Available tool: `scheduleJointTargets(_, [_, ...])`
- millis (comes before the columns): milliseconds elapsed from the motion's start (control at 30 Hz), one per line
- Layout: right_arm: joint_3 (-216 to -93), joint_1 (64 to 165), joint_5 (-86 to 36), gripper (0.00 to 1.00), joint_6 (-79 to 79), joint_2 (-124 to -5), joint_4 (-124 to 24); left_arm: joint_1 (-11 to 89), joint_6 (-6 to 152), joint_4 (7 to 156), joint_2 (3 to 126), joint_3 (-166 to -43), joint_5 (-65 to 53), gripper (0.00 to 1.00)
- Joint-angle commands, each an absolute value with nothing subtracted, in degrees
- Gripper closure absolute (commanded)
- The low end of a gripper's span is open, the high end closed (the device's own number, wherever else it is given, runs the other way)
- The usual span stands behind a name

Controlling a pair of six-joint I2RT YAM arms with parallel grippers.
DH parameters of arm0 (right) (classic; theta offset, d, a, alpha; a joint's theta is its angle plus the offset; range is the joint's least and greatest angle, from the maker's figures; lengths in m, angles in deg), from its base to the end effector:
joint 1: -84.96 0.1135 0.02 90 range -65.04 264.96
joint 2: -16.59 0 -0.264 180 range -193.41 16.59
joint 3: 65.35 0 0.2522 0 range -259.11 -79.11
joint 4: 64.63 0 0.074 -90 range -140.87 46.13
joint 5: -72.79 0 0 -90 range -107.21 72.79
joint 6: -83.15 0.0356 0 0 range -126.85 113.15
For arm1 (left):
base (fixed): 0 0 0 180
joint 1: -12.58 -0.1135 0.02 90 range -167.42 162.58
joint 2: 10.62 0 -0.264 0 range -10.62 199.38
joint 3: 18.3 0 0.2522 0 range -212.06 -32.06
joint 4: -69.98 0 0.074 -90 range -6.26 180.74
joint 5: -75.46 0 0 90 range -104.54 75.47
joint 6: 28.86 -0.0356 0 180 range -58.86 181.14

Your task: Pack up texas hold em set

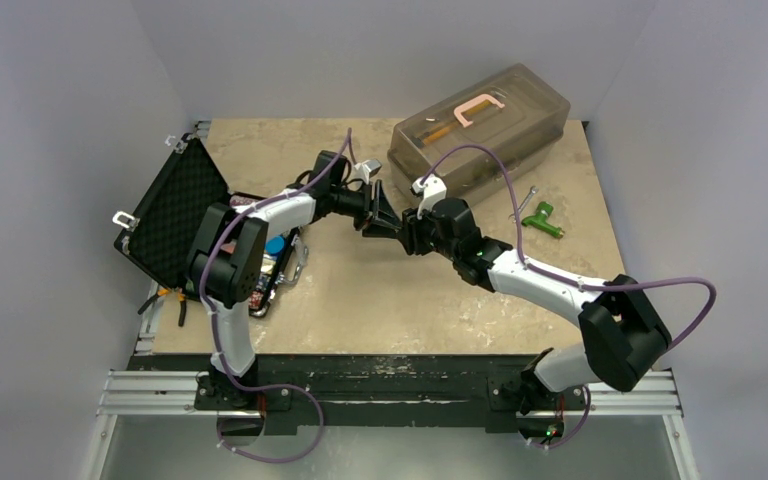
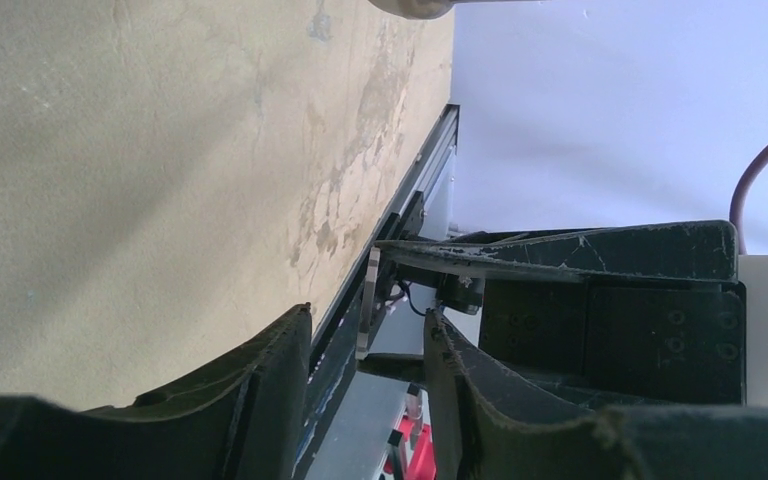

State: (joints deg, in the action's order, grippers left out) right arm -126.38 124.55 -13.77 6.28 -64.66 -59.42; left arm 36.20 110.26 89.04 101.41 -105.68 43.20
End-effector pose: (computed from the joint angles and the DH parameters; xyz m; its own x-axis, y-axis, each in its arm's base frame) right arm 0.2444 0.1994 0.2402 -0.4573 -0.0839 -0.8854 -0.5037 0.8449 0.1801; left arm 0.3686 -0.1940 0.1888 -0.9995 -0.0034 -0.0313 0.0278 0.3691 -0.9290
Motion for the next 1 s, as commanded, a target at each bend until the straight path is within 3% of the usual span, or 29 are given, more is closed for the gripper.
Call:
scheduleJointTargets(0, [-129.63,124.95,-13.88,0.64,5.48,-63.56,-62.44,37.43,111.82,85.36,102.17,-107.38,46.80,0.58])
scheduleJointTargets(633, [-129.91,125.12,-12.56,0.64,5.20,-63.87,-63.61,37.49,112.77,84.68,101.92,-107.21,48.15,0.81])
scheduleJointTargets(833, [-130.09,125.30,-12.33,0.64,5.03,-63.79,-63.87,37.51,112.49,84.64,101.73,-107.21,47.75,0.99])
scheduleJointTargets(967, [-130.13,125.58,-11.87,0.57,4.55,-63.59,-63.25,37.50,111.70,84.91,101.29,-107.29,47.14,1.00])
